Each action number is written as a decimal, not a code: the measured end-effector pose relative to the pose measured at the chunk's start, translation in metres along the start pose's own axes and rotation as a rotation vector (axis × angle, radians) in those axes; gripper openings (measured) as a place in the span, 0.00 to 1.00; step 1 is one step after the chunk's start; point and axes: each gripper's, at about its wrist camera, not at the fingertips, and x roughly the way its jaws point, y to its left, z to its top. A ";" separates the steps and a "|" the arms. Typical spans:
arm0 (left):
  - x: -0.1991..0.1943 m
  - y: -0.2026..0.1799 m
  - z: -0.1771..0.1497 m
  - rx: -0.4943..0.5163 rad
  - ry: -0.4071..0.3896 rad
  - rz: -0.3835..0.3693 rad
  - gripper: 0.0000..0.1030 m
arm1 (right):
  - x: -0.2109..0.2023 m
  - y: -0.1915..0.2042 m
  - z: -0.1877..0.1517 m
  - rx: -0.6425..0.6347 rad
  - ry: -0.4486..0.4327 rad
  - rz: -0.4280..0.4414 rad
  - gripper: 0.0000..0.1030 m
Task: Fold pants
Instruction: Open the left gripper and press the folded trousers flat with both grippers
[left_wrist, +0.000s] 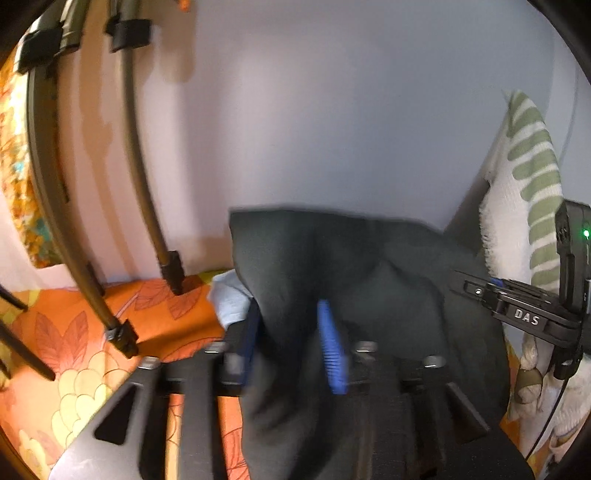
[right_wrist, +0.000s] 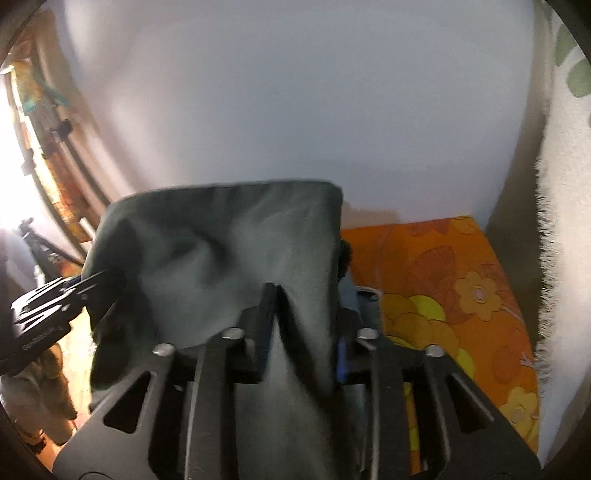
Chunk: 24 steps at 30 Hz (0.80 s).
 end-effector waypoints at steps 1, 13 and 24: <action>-0.003 0.003 0.000 -0.009 -0.009 0.003 0.44 | -0.002 -0.002 0.000 0.008 -0.011 -0.006 0.44; -0.036 0.014 -0.008 0.009 -0.001 -0.016 0.44 | -0.039 0.004 -0.005 -0.007 -0.083 -0.040 0.51; -0.088 -0.009 -0.021 0.053 -0.015 -0.051 0.44 | -0.094 0.023 -0.032 -0.046 -0.158 -0.041 0.58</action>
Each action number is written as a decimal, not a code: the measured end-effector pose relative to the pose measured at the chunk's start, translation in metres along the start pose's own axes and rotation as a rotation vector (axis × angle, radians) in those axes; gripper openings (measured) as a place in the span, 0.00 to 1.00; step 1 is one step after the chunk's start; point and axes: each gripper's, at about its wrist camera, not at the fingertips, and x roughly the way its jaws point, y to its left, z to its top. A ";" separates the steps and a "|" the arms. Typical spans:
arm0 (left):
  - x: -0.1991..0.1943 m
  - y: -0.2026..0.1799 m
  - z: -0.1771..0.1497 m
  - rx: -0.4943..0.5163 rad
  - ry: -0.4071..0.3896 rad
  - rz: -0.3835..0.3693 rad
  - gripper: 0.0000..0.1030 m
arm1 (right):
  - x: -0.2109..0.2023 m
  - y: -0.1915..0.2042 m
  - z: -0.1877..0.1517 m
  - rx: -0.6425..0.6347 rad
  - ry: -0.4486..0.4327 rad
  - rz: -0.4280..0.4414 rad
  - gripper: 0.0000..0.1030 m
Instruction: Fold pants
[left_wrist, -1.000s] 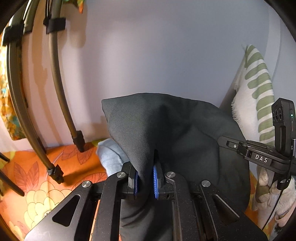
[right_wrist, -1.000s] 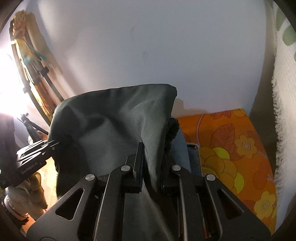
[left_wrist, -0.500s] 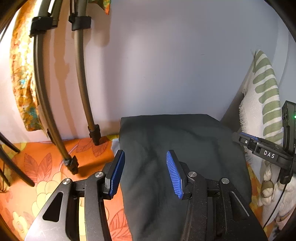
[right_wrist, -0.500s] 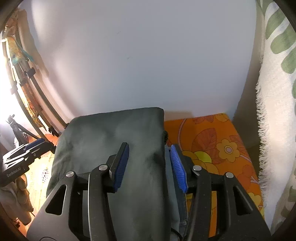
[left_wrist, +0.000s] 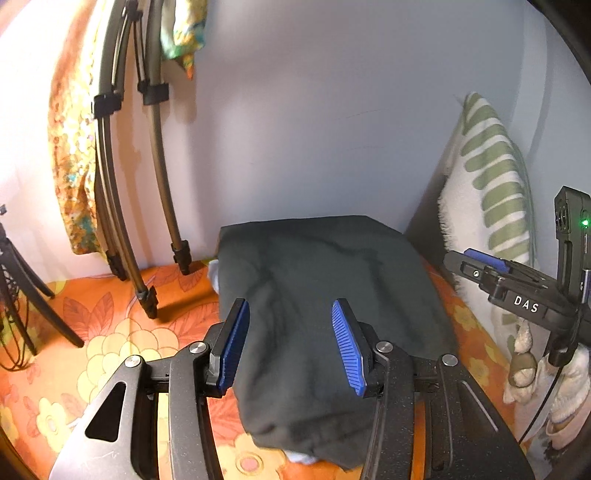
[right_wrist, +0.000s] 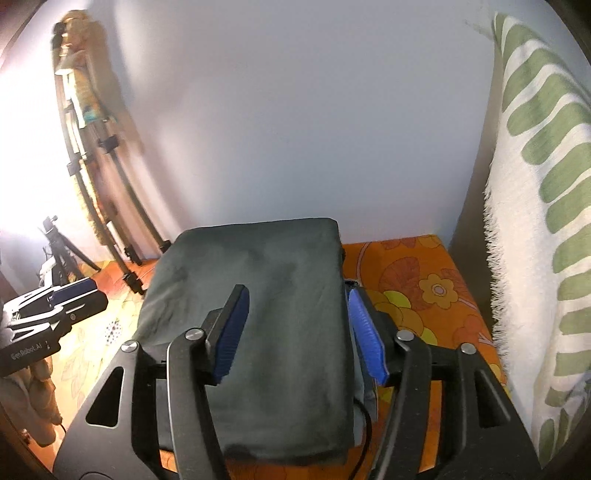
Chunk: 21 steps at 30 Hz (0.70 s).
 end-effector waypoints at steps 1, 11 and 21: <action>-0.004 -0.003 -0.001 0.002 -0.001 -0.003 0.44 | -0.004 0.000 -0.002 0.003 -0.005 0.001 0.58; -0.056 -0.028 -0.009 0.032 -0.039 -0.035 0.52 | -0.063 0.004 -0.023 0.024 -0.069 -0.012 0.69; -0.122 -0.039 -0.035 0.046 -0.083 -0.065 0.63 | -0.133 0.024 -0.055 0.044 -0.150 -0.085 0.87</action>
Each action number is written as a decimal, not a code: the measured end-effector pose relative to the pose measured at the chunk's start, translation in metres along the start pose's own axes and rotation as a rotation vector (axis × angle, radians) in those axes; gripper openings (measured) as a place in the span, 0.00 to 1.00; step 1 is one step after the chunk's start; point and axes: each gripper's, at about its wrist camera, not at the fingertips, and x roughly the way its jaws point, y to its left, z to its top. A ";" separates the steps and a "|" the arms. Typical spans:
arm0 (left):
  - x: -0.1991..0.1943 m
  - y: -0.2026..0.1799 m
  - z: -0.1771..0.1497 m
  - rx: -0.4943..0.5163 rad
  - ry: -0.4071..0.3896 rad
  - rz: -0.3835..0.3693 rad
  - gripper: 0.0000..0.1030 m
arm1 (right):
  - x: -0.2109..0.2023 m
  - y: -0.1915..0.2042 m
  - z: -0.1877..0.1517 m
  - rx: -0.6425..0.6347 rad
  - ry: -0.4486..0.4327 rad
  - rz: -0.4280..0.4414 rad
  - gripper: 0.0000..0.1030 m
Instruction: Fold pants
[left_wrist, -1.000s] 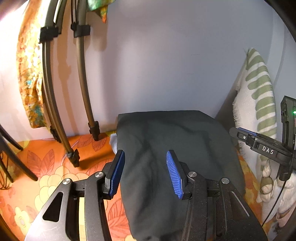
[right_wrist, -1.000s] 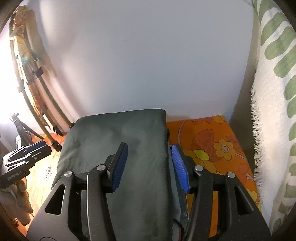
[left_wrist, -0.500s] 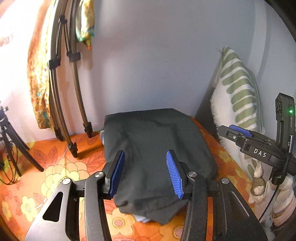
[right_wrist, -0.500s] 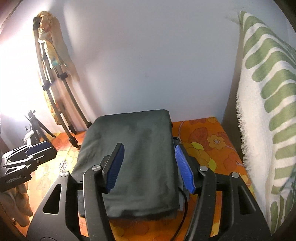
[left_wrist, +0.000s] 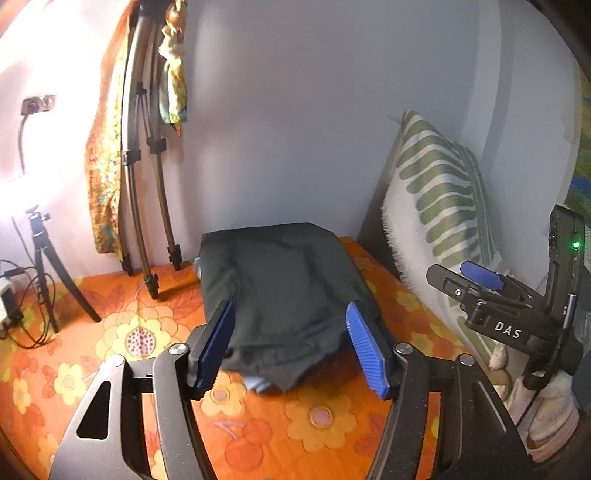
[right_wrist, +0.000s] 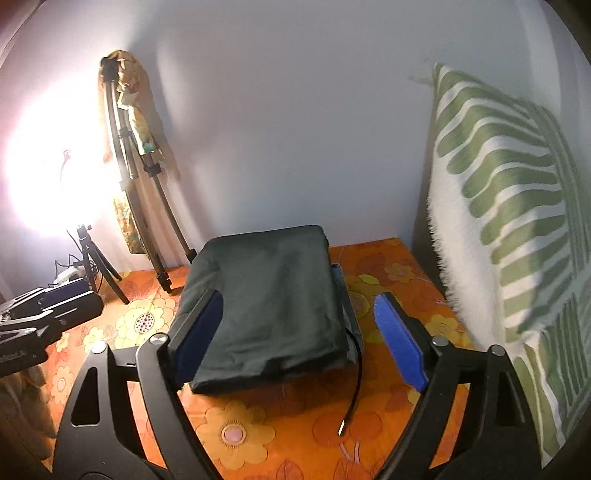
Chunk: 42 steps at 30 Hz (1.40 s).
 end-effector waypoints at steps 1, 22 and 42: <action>-0.008 -0.001 -0.004 0.002 -0.006 0.001 0.65 | -0.009 0.003 -0.004 0.001 -0.009 -0.021 0.88; -0.109 0.007 -0.100 -0.029 -0.013 0.055 0.73 | -0.125 0.071 -0.085 -0.051 -0.089 -0.069 1.00; -0.112 0.009 -0.143 0.023 0.066 0.114 0.79 | -0.108 0.093 -0.134 -0.067 -0.036 -0.049 1.00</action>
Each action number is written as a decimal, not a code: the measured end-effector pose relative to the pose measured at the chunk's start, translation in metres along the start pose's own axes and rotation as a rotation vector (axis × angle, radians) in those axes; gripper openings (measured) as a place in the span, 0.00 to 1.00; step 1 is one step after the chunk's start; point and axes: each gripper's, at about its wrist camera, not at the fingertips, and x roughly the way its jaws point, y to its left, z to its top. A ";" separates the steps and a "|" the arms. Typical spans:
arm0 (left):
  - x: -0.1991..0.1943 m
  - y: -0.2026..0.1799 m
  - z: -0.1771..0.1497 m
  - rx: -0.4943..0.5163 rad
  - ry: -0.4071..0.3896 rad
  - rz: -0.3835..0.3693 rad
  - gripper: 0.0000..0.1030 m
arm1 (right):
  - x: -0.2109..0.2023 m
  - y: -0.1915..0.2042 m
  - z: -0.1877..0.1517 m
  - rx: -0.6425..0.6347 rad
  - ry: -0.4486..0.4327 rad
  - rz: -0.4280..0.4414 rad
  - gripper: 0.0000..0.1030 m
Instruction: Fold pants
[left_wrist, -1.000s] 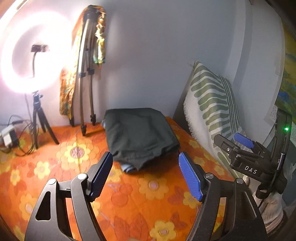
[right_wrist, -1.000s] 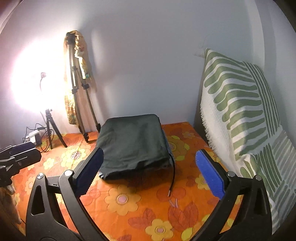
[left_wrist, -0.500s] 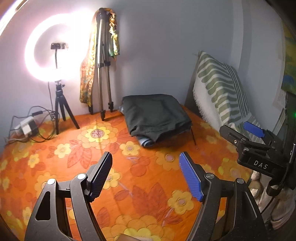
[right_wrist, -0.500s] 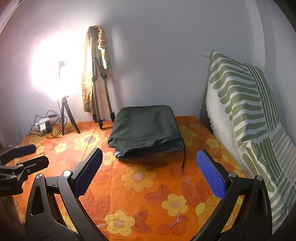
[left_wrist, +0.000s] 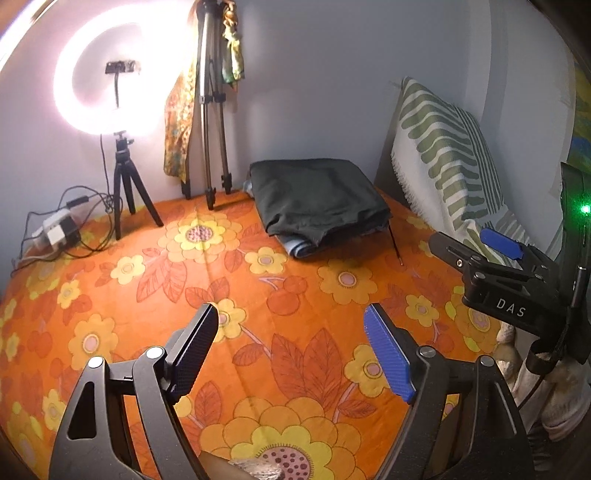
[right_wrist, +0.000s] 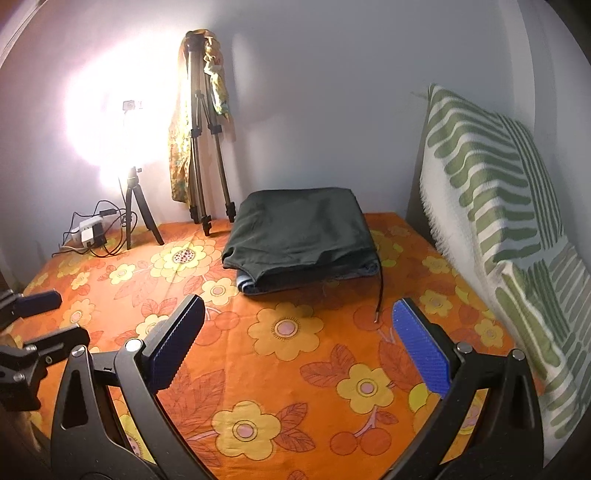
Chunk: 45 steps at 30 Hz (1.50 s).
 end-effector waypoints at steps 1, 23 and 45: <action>0.001 -0.001 0.000 0.001 0.002 0.001 0.79 | 0.001 0.000 0.000 0.002 0.002 -0.001 1.00; 0.004 0.003 -0.007 -0.010 0.015 0.001 0.79 | 0.002 0.002 -0.003 0.000 0.003 -0.010 1.00; -0.002 0.002 -0.007 -0.005 0.005 -0.001 0.79 | 0.003 0.004 -0.002 -0.005 0.005 -0.007 1.00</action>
